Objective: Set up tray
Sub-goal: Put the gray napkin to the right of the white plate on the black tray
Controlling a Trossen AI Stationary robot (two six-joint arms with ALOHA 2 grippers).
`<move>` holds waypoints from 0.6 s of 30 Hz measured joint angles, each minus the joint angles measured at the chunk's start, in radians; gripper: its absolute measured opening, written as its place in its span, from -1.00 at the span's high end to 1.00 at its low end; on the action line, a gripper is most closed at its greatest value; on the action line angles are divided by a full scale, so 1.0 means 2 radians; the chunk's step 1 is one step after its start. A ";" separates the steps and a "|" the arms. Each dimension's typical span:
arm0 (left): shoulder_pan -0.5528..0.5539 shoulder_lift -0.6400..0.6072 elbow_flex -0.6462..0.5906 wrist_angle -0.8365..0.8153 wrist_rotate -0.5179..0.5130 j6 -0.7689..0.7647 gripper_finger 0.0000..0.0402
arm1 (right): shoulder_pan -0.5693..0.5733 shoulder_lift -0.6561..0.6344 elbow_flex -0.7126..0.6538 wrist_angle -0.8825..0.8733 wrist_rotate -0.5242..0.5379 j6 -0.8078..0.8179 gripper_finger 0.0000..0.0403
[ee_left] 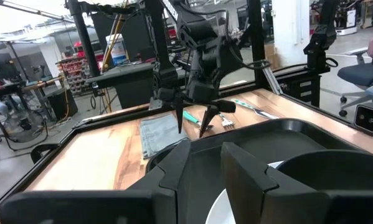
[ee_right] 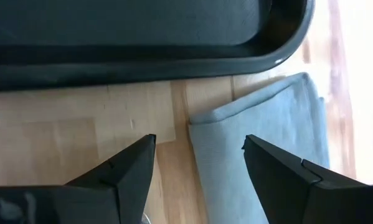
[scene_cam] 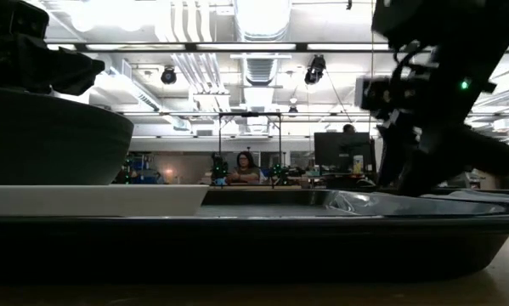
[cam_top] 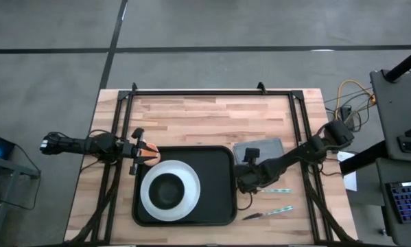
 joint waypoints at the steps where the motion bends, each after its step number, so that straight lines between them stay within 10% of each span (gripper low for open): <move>1: 0.000 0.000 0.000 0.000 0.000 0.000 0.65 | -0.003 0.009 0.001 0.003 0.001 -0.001 -0.17; 18: 0.000 0.000 0.000 0.000 0.000 0.000 0.65 | -0.060 0.078 0.085 -0.050 -0.026 -0.028 0.16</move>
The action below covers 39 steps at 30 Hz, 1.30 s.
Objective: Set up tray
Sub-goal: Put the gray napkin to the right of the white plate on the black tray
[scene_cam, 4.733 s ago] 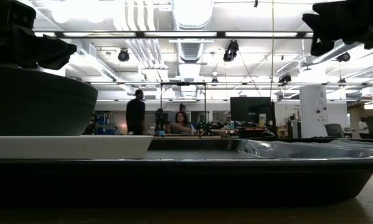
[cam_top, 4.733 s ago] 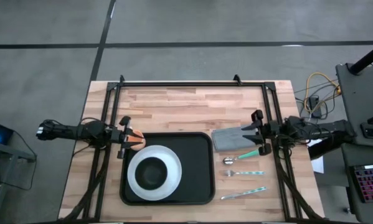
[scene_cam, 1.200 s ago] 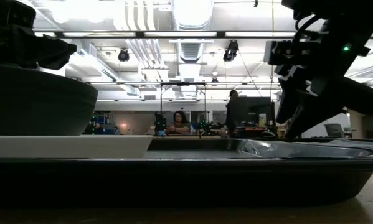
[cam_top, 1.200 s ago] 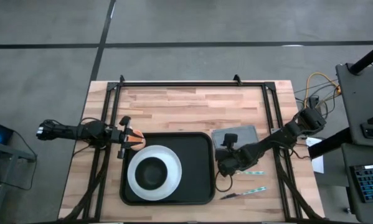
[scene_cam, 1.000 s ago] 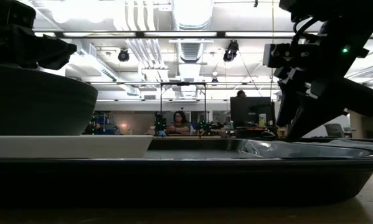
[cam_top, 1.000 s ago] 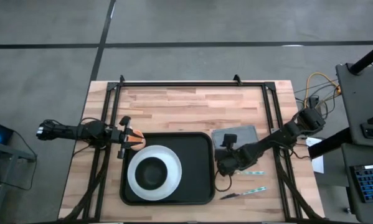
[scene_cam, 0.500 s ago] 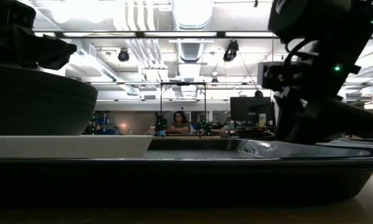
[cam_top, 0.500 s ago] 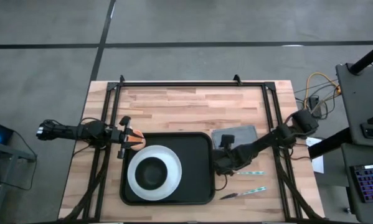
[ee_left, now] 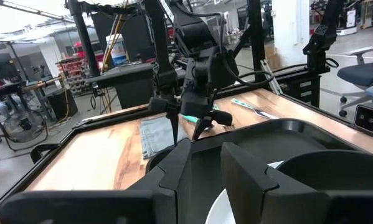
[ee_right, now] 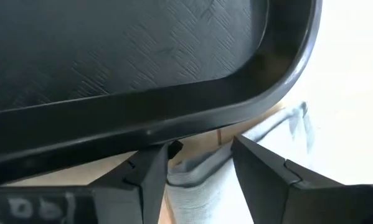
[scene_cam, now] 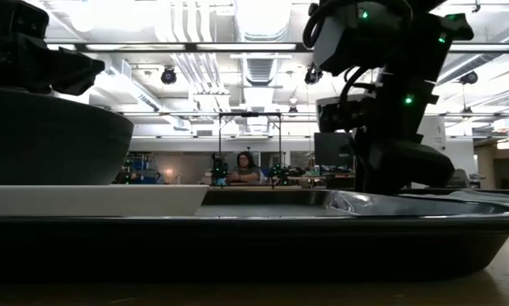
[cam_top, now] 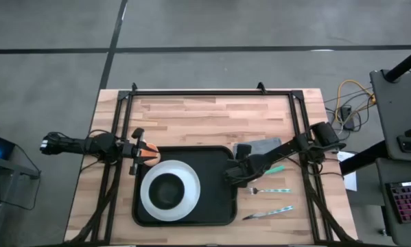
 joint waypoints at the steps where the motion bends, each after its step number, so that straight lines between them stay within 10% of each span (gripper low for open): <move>1: 0.000 0.000 0.000 0.000 0.000 0.000 0.65 | 0.003 -0.005 0.000 0.001 0.000 -0.005 0.17; 23: 0.000 0.007 0.000 0.000 0.000 0.000 0.65 | 0.017 -0.051 -0.043 -0.013 -0.026 0.027 -0.40; 39: 0.000 0.014 0.000 0.000 0.000 0.000 0.65 | -0.024 -0.051 -0.060 0.006 -0.015 0.003 0.16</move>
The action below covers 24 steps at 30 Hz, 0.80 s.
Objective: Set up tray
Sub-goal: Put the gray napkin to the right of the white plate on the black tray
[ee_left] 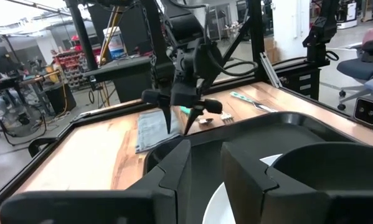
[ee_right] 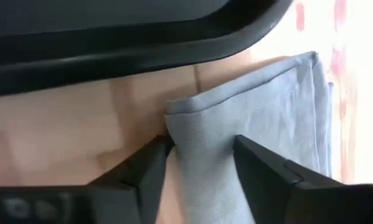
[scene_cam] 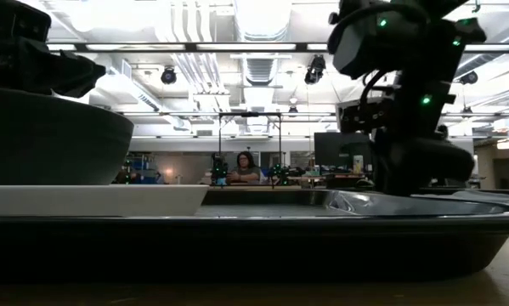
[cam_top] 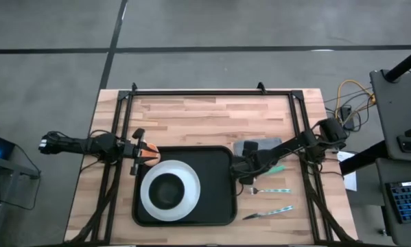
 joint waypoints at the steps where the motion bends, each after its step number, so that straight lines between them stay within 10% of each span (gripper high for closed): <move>1: 0.000 0.000 0.000 0.000 0.000 0.000 0.65 | -0.004 0.000 -0.001 0.001 0.000 -0.001 0.23; 9: 0.000 0.000 0.000 0.000 0.000 0.000 0.65 | -0.024 0.001 -0.011 -0.002 0.007 -0.018 0.91; 24: 0.000 0.000 0.000 0.000 0.000 0.000 0.65 | -0.026 -0.067 -0.008 0.019 0.062 -0.069 0.96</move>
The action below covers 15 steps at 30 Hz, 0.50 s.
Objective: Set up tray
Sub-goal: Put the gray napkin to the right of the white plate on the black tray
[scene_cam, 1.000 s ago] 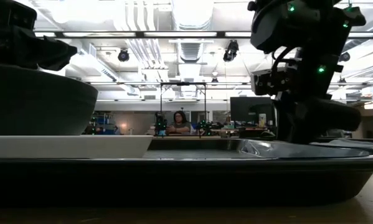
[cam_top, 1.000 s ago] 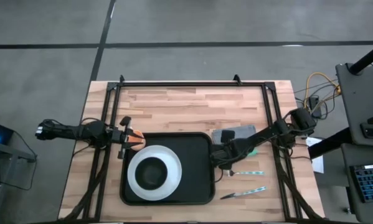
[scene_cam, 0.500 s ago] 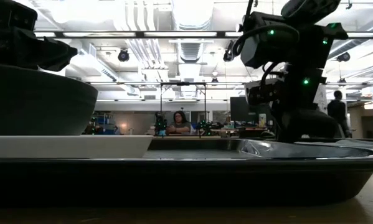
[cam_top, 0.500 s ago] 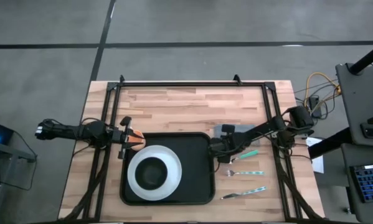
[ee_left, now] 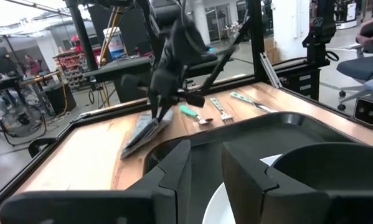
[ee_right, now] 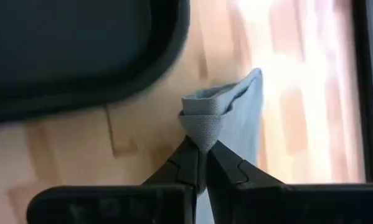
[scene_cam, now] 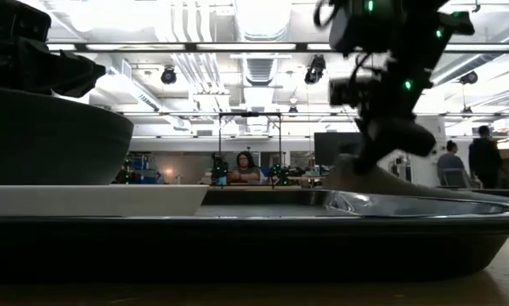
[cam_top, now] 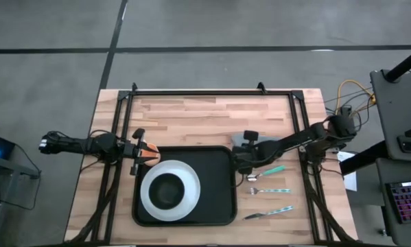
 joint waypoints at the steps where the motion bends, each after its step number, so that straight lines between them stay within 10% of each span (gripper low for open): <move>1: 0.000 0.000 0.000 0.000 0.000 0.000 0.65 | 0.000 -0.008 0.000 0.011 0.000 -0.012 0.96; 15: 0.000 0.000 0.000 0.000 0.000 0.000 0.65 | 0.001 -0.040 -0.004 0.126 -0.073 -0.179 0.96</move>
